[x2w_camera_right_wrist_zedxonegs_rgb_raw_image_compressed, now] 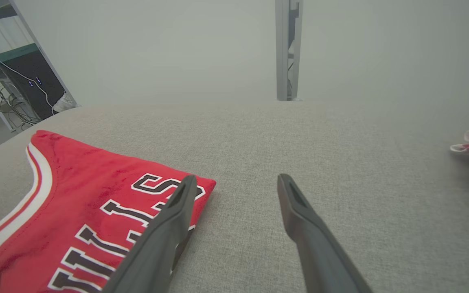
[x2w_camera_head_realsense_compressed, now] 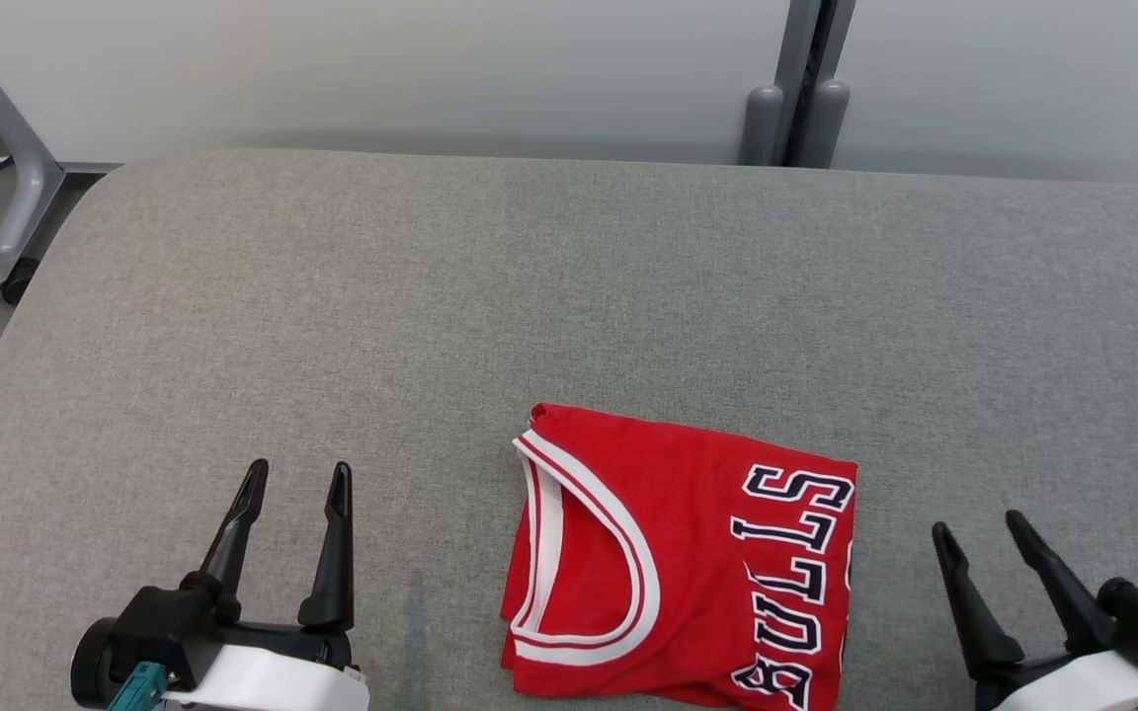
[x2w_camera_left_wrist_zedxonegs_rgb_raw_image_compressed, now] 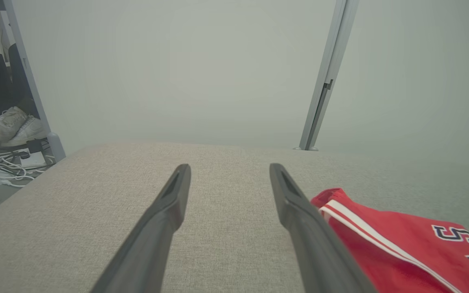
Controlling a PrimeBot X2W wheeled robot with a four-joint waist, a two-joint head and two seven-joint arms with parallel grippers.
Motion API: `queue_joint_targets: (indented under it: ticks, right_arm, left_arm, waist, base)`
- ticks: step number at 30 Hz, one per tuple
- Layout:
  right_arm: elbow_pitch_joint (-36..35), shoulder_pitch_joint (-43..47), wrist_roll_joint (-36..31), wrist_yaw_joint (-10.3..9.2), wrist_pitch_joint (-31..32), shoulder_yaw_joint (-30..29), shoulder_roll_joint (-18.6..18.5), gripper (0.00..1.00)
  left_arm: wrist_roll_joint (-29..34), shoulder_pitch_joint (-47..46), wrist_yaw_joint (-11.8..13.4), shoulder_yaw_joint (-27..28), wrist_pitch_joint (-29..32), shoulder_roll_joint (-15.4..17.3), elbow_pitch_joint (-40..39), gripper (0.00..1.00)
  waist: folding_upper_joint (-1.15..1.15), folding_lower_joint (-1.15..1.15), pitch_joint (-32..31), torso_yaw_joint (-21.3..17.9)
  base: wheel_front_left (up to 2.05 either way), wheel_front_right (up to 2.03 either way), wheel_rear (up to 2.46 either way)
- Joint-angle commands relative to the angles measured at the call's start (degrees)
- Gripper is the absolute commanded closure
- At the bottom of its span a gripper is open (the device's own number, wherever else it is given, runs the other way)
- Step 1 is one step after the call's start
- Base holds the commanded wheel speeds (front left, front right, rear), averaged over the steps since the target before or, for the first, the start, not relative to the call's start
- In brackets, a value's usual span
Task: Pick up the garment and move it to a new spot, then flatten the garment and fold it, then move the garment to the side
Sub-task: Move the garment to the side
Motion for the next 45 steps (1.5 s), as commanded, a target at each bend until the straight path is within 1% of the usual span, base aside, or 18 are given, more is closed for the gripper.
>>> queue_joint_targets:
  ticks: [1, 11, 16, 18, 19, 20, 21, 27, 32, 37, 45]
  right_arm:
    - [1.2, -0.9, 0.6, -0.02, -0.2, 0.9, -0.3, 0.0]
    - [10.8, -3.4, 4.8, -0.02, -1.7, 10.0, -0.1, 0.0]
    - [14.7, -5.2, 7.5, -0.02, -1.0, 13.7, -0.5, 0.0]
    - [15.5, -5.6, 8.0, -0.02, -1.0, 14.4, -0.5, 0.0]
    - [16.0, -5.9, 8.8, -0.02, -1.1, 15.1, -0.6, 0.38]
    - [16.4, -6.2, 9.2, -0.02, -1.1, 15.9, -0.8, 0.71]
    - [16.6, -6.5, 9.9, -0.02, -1.6, 16.4, -0.7, 1.0]
    - [17.4, -7.9, 11.5, -0.02, -3.0, 18.3, -2.4, 1.0]
    - [16.3, -8.1, 10.3, -0.02, -3.7, 18.2, -4.5, 1.0]
    - [14.2, -7.5, 8.2, -0.02, -2.8, 16.9, -6.9, 1.0]
    - [9.6, -5.7, 5.2, -0.02, 0.9, 14.9, -12.4, 1.0]
  left_arm:
    - [0.1, -1.1, -0.2, 0.0, -0.2, 0.0, 0.2, 0.0]
    - [-0.1, -2.3, -0.3, 0.1, -0.8, -0.3, 0.7, 0.0]
    - [-0.1, -2.6, -0.4, 0.1, -0.9, -0.5, 1.0, 0.0]
    - [-0.1, -2.6, -0.4, 0.1, -0.9, -0.5, 1.1, 0.0]
    - [-0.1, -2.5, -0.5, 0.1, -0.9, -0.5, 1.2, 0.0]
    - [-0.1, -2.4, -0.6, 0.1, -1.0, -0.5, 1.3, 0.0]
    - [-0.2, -2.3, -0.6, 0.1, -1.0, -0.5, 1.3, 0.0]
    - [-0.1, -1.6, -0.5, 0.1, -1.1, -0.5, 1.5, 0.0]
    - [-0.1, -1.1, -0.2, 0.3, -1.1, -0.2, 1.3, 0.0]
    - [-0.2, 0.3, -0.1, 0.3, -1.1, 0.3, 1.1, 0.0]
    - [-0.5, 1.2, 0.3, 0.1, -0.5, 0.8, 0.3, 0.0]
  waist:
    - [0.0, 0.0, 0.5, 0.4]
    - [0.0, 0.0, 2.3, 1.8]
    - [0.0, 0.0, 2.6, 2.0]
    - [0.0, 0.0, 2.6, 2.0]
    - [0.0, 0.0, 2.5, 2.0]
    - [0.0, 0.0, 2.5, 2.0]
    - [0.0, 0.0, 2.3, 2.0]
    - [0.0, 0.0, 1.5, 1.7]
    - [0.0, 0.0, 0.3, 0.2]
    - [0.0, 0.0, -1.5, -2.5]
    - [0.0, 0.0, -4.1, -8.4]
  base:
    - [0.0, 0.0, 0.0]
    - [0.0, 0.0, 0.0]
    - [0.0, 0.0, 0.0]
    - [0.0, 0.0, 0.0]
    - [0.0, 0.0, 0.0]
    - [0.0, 0.0, 0.0]
    - [0.0, 0.0, 0.0]
    - [0.0, 0.0, 0.0]
    - [0.0, 0.0, 0.0]
    - [0.0, 0.0, 0.0]
    - [0.0, 0.0, 0.0]
